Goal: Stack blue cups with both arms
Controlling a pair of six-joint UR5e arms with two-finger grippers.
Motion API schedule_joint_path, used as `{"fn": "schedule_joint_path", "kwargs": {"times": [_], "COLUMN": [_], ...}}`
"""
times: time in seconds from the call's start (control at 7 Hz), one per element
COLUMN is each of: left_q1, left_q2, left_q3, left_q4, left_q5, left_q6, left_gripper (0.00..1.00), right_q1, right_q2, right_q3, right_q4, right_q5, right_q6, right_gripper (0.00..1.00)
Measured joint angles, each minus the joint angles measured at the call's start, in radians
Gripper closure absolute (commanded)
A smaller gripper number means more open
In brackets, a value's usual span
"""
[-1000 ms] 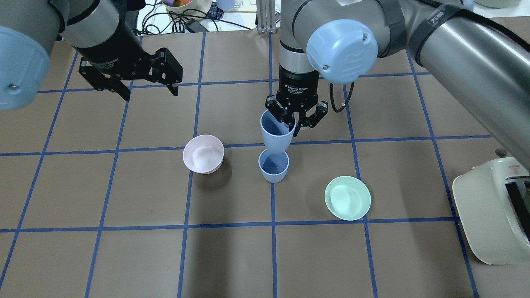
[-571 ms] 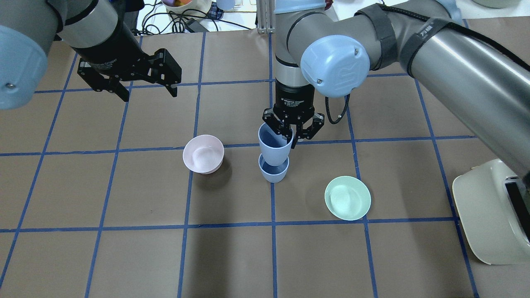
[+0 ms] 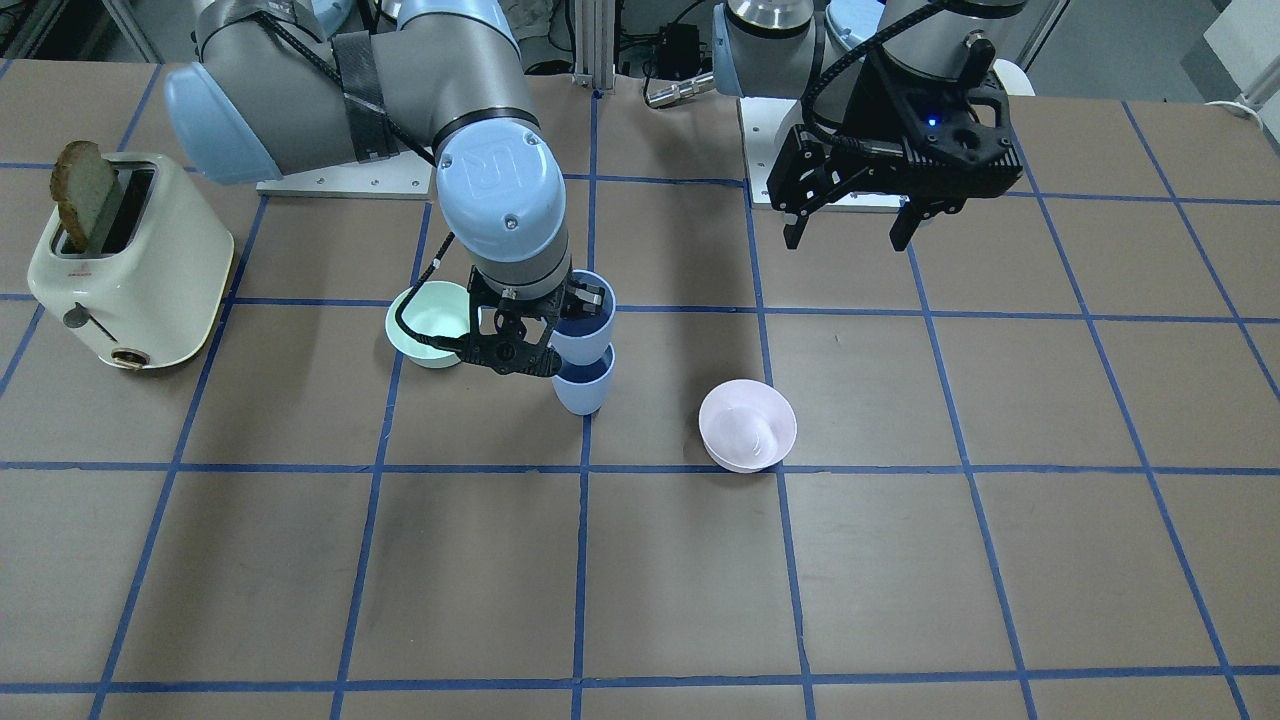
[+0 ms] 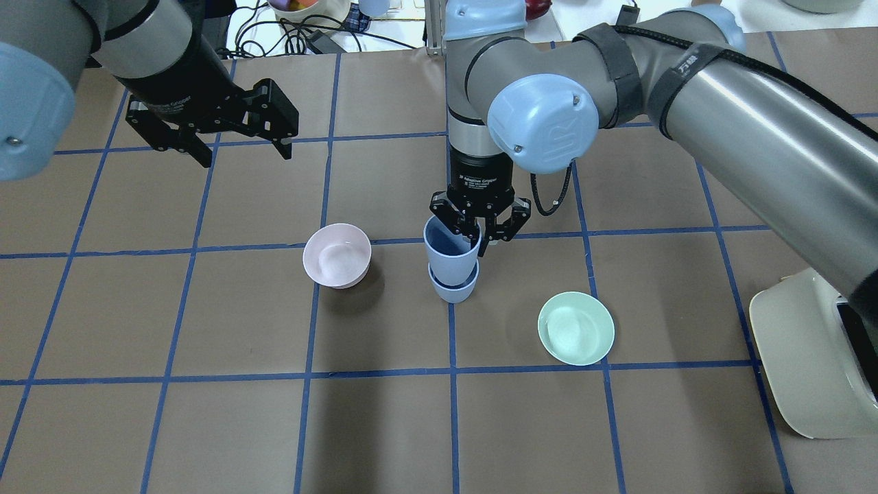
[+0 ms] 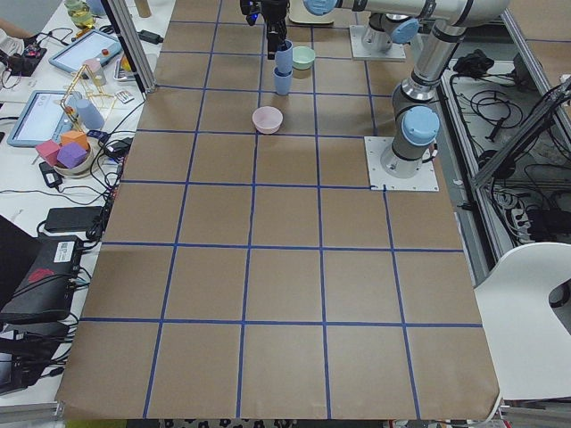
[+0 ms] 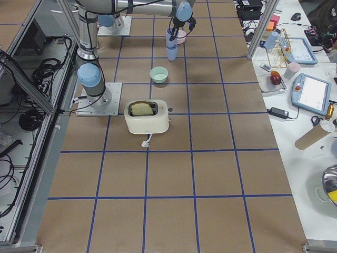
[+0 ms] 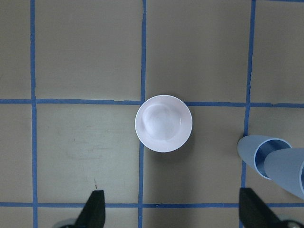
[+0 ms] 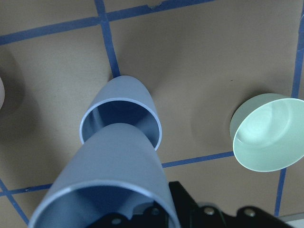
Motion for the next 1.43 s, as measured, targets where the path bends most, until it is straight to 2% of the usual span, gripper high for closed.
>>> {"fn": "schedule_joint_path", "kwargs": {"times": [0.14,0.29,0.86,1.14,1.43], "left_q1": [0.002,0.003,0.004,0.004,0.004], "left_q2": [0.001,0.001,0.002,0.003,0.003], "left_q3": [0.000,0.000,0.000,0.000,0.000], "left_q4": [0.000,0.000,0.000,-0.001,-0.002], "left_q5": [0.000,0.000,-0.001,0.000,0.000], "left_q6": [0.000,0.000,0.000,0.000,0.000], "left_gripper": [0.00,0.00,0.00,0.00,0.00], "right_q1": [0.000,0.000,-0.013,-0.089,-0.208], "right_q2": [0.001,0.001,-0.005,-0.027,-0.062], "right_q3": [0.007,0.011,0.002,-0.050,-0.086], "right_q4": [-0.007,-0.021,-0.061,-0.076,-0.072], "right_q5": [0.000,0.000,-0.009,-0.051,-0.075], "right_q6": [0.000,0.001,0.008,-0.019,-0.164], "right_gripper": [0.19,0.00,0.00,0.00,0.00]}}
